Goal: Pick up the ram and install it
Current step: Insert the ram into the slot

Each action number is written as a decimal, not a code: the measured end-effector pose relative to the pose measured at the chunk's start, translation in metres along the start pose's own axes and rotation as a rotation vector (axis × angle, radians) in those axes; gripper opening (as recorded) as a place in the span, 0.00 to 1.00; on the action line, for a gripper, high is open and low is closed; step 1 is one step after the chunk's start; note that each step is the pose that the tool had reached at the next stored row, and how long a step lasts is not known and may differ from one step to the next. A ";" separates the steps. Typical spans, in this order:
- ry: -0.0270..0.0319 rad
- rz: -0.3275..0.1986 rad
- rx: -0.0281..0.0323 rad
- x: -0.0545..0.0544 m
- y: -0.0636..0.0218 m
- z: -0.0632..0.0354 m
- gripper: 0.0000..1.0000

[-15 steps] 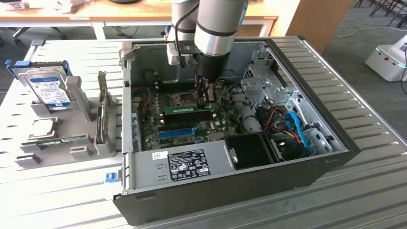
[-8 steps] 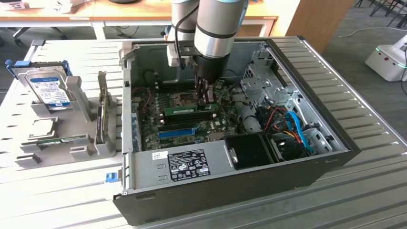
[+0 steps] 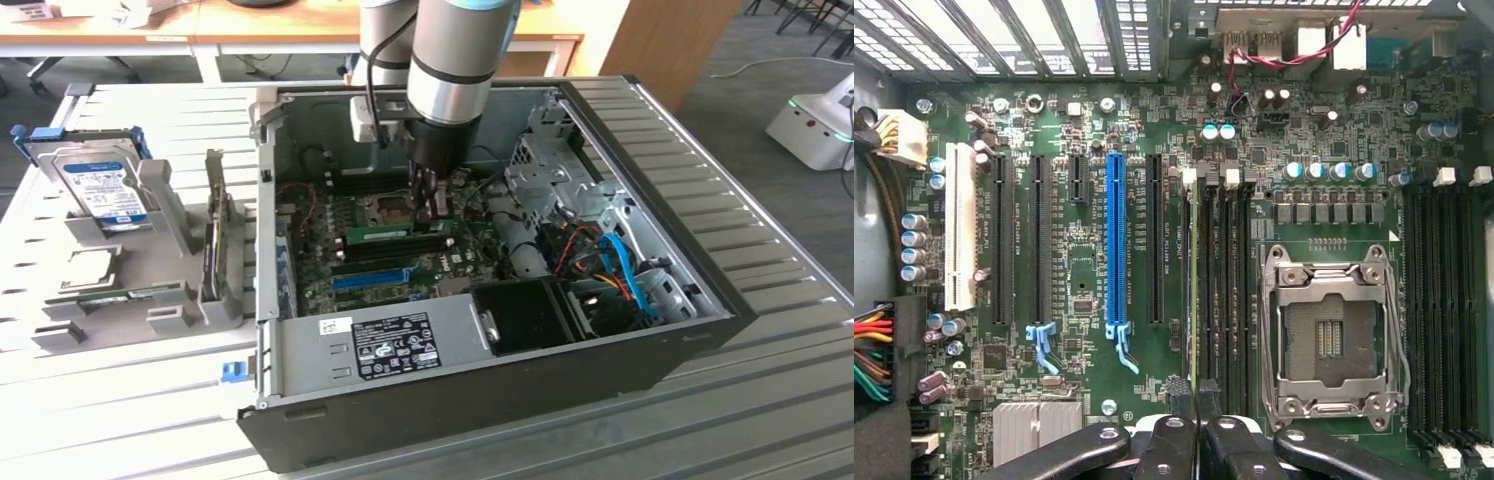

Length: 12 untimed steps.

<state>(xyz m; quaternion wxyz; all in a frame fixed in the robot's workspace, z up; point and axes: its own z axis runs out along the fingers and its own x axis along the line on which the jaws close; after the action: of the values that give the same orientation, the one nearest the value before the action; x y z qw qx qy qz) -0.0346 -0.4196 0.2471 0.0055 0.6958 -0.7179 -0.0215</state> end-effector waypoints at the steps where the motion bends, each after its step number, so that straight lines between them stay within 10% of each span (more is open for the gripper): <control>1: -0.0001 0.000 0.0001 0.000 0.0000 0.0004 0.12; 12: -0.0001 0.000 0.0021 0.000 -0.0003 0.0080 0.12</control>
<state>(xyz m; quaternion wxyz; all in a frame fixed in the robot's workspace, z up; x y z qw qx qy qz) -0.0346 -0.4196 0.2391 0.0047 0.6958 -0.7179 -0.0208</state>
